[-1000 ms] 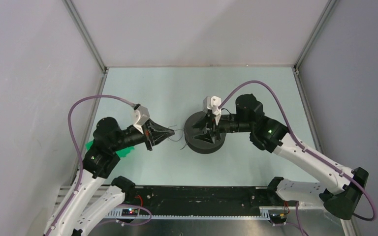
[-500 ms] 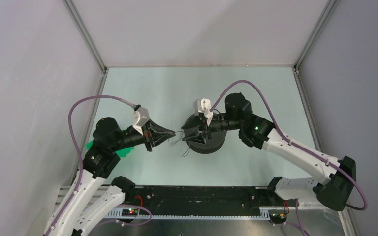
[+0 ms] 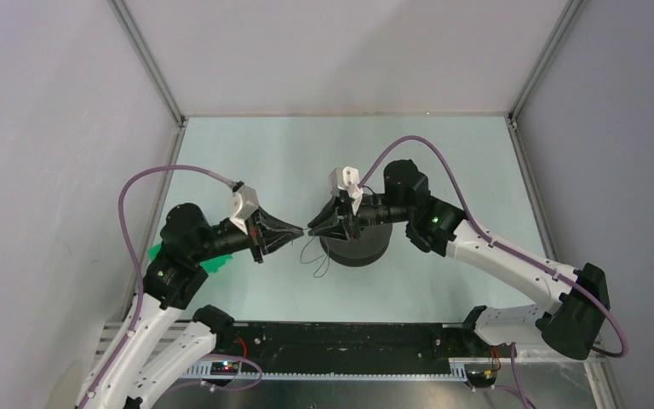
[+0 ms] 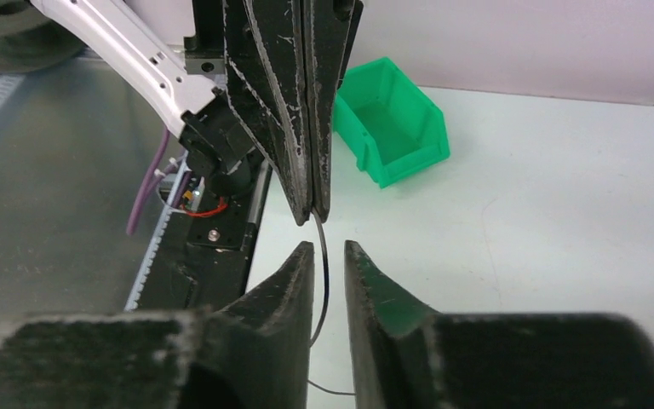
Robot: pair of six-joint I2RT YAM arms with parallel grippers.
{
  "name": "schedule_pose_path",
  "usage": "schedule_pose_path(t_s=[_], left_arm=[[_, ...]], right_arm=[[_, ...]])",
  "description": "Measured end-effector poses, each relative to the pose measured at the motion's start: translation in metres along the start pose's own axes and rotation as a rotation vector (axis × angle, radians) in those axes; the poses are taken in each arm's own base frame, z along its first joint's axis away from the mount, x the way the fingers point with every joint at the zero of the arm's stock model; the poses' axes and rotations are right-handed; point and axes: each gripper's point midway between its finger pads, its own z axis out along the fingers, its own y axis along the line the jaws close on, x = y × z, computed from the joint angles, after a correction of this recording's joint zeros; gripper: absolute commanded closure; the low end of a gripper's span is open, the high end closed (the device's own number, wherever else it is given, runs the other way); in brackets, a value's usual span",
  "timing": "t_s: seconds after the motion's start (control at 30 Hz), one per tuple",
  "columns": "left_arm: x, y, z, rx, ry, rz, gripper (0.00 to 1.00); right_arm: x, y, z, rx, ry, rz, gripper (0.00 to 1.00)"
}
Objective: Wrap the cables
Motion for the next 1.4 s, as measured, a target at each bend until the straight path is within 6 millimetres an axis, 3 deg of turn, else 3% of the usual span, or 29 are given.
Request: schedule_pose_path(t_s=[0.03,0.07,0.13,0.17,0.23,0.33,0.4,0.53,0.67,0.83,0.97,1.13,1.23,1.3,1.4], left_arm=[[0.000,0.000,0.000,0.000,0.000,0.000,1.00],[0.000,0.000,0.000,0.000,0.000,0.000,0.99],[0.000,0.000,0.000,-0.001,0.000,0.000,0.86],[0.000,0.000,0.000,-0.002,-0.001,0.000,0.73],[-0.001,0.002,0.000,-0.013,-0.003,0.000,0.56],[-0.002,0.009,-0.001,-0.056,-0.010,-0.001,0.44],[-0.004,0.014,-0.002,-0.088,-0.019,0.004,0.42],[-0.005,0.027,-0.005,-0.174,-0.039,0.009,0.40],[-0.005,0.044,-0.006,-0.267,-0.044,-0.021,0.40],[0.004,0.071,-0.003,-0.394,-0.031,-0.124,0.40],[0.012,0.090,-0.004,-0.494,-0.026,-0.201,0.37],[0.018,0.114,-0.003,-0.616,-0.025,-0.283,0.35],[0.029,0.128,0.005,-0.656,0.005,-0.347,0.34],[0.044,0.138,0.014,-0.671,0.040,-0.397,0.34],[0.071,0.150,0.030,-0.678,0.099,-0.486,0.34]], right_arm=[[-0.001,0.000,0.000,-0.001,-0.003,0.003,0.95],[-0.001,0.001,0.000,-0.004,-0.005,0.006,1.00],[-0.002,0.002,0.000,-0.006,-0.007,0.016,1.00],[-0.002,0.002,0.000,-0.006,-0.007,0.024,1.00],[-0.001,-0.001,-0.001,0.003,-0.005,0.039,1.00],[0.000,-0.011,-0.010,0.044,-0.001,0.066,1.00],[-0.003,-0.028,-0.026,0.110,-0.007,0.090,1.00],[-0.022,-0.083,-0.097,0.368,-0.069,0.140,1.00],[-0.051,-0.120,-0.192,0.706,-0.154,0.125,1.00],[-0.092,-0.137,-0.314,1.128,-0.225,0.074,1.00],[-0.121,-0.135,-0.374,1.343,-0.284,0.013,1.00],[-0.142,-0.132,-0.399,1.451,-0.321,-0.039,1.00],[-0.139,-0.135,-0.401,1.459,-0.317,-0.020,1.00],[-0.127,-0.139,-0.396,1.444,-0.308,0.031,1.00],[-0.084,-0.146,-0.379,1.402,-0.295,0.162,1.00]])
